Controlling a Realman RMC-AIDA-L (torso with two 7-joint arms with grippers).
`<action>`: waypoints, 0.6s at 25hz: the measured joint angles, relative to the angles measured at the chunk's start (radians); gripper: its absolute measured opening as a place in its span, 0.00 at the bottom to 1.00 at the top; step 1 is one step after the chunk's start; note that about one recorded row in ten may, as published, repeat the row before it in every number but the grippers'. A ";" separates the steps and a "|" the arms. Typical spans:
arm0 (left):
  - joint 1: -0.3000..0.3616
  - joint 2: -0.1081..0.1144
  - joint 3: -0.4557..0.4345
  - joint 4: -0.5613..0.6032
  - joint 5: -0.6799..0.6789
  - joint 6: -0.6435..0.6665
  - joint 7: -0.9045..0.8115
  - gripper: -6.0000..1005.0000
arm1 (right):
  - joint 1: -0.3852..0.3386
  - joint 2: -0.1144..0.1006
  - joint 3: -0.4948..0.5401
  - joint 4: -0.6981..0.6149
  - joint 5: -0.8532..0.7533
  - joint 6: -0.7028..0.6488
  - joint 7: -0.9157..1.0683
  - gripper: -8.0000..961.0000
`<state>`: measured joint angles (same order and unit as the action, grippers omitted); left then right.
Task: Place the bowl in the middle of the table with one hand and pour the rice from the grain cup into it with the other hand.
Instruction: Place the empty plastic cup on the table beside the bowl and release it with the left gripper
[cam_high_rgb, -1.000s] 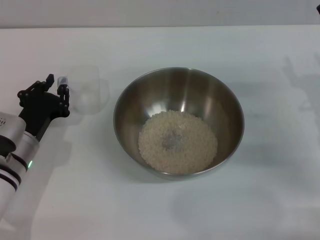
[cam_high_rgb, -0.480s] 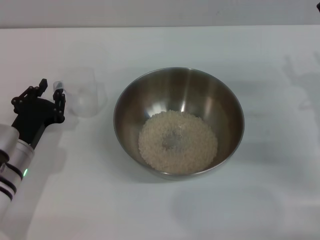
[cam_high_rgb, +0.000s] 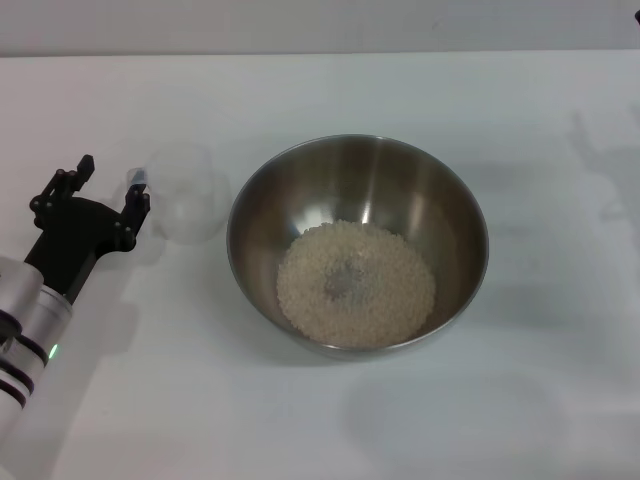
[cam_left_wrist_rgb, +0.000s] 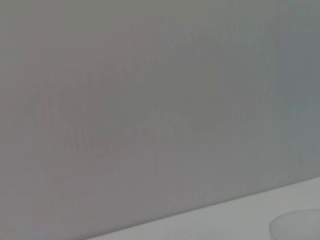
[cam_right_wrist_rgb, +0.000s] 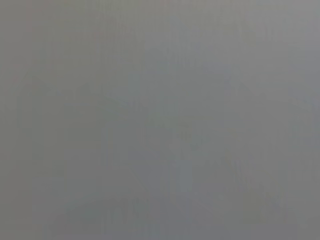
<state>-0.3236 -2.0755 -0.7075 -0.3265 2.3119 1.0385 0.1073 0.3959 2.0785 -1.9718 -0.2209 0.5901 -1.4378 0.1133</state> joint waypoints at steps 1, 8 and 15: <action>0.000 0.000 0.000 0.000 0.000 0.000 0.000 0.53 | 0.000 0.000 0.000 0.000 0.000 0.000 0.000 0.85; -0.048 -0.002 0.005 0.003 0.000 -0.093 0.000 0.60 | 0.000 0.000 0.001 0.001 0.003 -0.002 0.000 0.85; -0.001 0.002 0.017 -0.006 0.000 -0.027 0.000 0.61 | 0.010 0.000 0.001 0.002 0.003 0.004 -0.001 0.85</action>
<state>-0.3244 -2.0737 -0.6901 -0.3329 2.3117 1.0116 0.1072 0.4060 2.0781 -1.9710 -0.2185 0.5934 -1.4339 0.1126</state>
